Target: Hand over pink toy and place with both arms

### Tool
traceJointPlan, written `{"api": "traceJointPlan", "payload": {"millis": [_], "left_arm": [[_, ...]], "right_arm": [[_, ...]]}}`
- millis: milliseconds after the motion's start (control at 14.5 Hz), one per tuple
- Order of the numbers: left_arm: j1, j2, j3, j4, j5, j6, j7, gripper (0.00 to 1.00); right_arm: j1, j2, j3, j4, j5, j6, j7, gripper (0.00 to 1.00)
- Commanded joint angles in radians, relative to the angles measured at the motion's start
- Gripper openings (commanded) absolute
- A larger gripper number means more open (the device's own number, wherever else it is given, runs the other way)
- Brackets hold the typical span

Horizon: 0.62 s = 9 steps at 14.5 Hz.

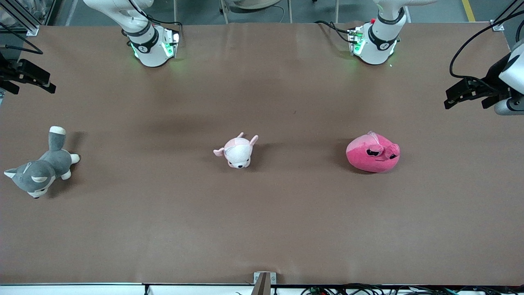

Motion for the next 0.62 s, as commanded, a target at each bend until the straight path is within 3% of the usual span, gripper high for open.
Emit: {"api": "traceJointPlan", "payload": {"millis": [0,553], "left_arm": [[-0.003,0.007,0.005,0.012,0.002,-0.018,0.021,1.00],[-0.002,0.017,0.007,0.018,0.004,-0.018,0.007,1.00]], "right_arm": [[-0.009,-0.021,0.003,-0.019,0.006,0.004,-0.011,1.00],[-0.009,-0.019,0.003,-0.019,0.005,0.003,-0.010,1.00]]}}
